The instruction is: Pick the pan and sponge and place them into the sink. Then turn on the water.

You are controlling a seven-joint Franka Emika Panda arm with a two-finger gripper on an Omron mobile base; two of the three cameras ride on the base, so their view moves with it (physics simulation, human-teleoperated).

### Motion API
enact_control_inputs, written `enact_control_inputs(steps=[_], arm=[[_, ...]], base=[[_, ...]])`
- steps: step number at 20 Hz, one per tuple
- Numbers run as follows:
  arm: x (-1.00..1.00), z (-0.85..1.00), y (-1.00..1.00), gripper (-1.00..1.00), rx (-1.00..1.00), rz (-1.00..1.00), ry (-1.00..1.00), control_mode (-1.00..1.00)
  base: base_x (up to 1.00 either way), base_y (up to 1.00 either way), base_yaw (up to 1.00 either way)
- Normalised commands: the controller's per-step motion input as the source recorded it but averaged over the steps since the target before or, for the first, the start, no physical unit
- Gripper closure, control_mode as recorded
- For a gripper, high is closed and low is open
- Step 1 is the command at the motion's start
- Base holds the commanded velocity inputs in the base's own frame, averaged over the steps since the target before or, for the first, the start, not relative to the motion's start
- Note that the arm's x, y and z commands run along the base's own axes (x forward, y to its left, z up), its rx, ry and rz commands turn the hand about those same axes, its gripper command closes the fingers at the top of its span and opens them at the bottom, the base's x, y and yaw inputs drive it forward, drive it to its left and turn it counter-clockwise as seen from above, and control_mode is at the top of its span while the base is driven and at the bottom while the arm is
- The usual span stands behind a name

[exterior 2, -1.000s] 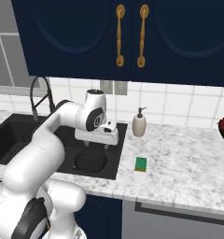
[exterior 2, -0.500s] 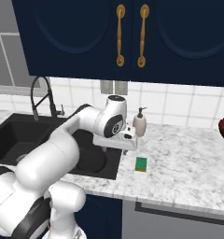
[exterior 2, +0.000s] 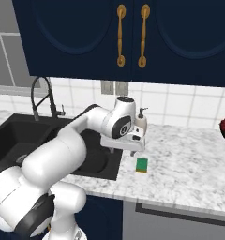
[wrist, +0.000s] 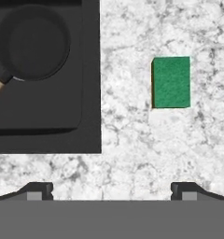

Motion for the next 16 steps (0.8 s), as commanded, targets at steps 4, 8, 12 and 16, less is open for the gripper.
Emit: enact_control_inputs(steps=[4, 8, 12, 16], arm=[[0.14, -0.16, -0.37, -1.0, 0.0, 0.0, 0.0, -1.0], [0.38, -0.28, -0.41, -1.0, 0.0, 0.0, 0.0, -1.0], [0.25, -0.43, -0.21, -1.0, 0.0, 0.0, 0.0, -1.0], [0.1, -0.36, -0.21, -1.0, 0.0, 0.0, 0.0, -1.0]], base=[[0.0, 0.0, 0.0], [0.0, 0.0, 0.0], [0.0, 0.0, 0.0], [0.0, 0.0, 0.0]])
